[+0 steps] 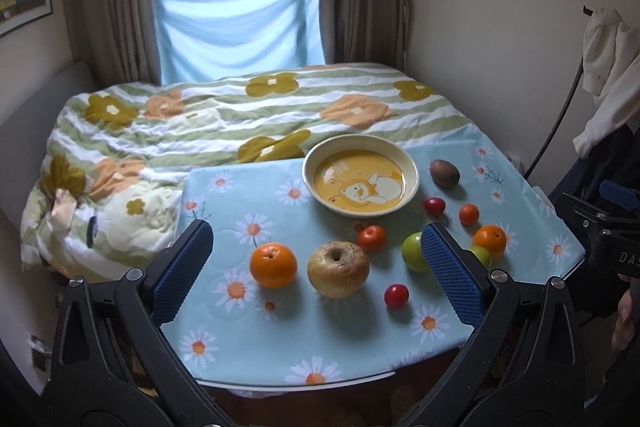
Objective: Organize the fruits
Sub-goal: 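Grasp the red tomato with the left tool while the right tool grasps the large orange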
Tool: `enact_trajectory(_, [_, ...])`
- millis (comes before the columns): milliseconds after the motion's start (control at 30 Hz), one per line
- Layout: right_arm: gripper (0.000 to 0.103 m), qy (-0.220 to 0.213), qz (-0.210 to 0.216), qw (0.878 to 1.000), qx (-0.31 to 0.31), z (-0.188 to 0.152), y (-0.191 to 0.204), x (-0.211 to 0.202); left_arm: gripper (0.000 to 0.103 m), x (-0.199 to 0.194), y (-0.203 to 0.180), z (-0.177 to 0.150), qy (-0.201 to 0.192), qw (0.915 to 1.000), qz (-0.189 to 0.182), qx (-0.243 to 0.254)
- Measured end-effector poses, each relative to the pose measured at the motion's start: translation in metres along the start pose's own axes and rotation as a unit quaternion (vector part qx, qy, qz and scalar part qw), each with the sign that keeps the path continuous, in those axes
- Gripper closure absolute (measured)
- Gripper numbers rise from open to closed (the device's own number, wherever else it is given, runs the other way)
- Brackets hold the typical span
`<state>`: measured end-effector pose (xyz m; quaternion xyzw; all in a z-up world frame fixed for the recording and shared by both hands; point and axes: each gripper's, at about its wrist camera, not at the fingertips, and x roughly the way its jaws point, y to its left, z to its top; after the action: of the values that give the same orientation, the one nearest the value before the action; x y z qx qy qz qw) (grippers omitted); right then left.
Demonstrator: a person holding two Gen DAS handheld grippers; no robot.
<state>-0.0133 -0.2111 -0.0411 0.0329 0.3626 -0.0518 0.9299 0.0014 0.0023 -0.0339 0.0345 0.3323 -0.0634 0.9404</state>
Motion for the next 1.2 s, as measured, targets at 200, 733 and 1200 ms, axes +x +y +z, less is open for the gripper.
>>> enact_trajectory(200, [0.0, 0.022, 0.015, 1.0, -0.007, -0.01, -0.025, 0.024, 0.0, 0.028, -0.025, -0.014, 0.036, 0.9994, 0.004, 0.002])
enact_trajectory(733, [0.0, 0.101, 0.093, 0.984, -0.111, -0.034, -0.082, 0.124, 0.0, 0.109, -0.089, -0.069, 0.132, 0.9903, 0.044, -0.001])
enact_trajectory(1200, [0.014, 0.145, 0.139, 0.962, -0.186, -0.06, -0.079, 0.172, 0.032, 0.154, -0.106, -0.096, 0.18, 0.9833, 0.029, 0.0])
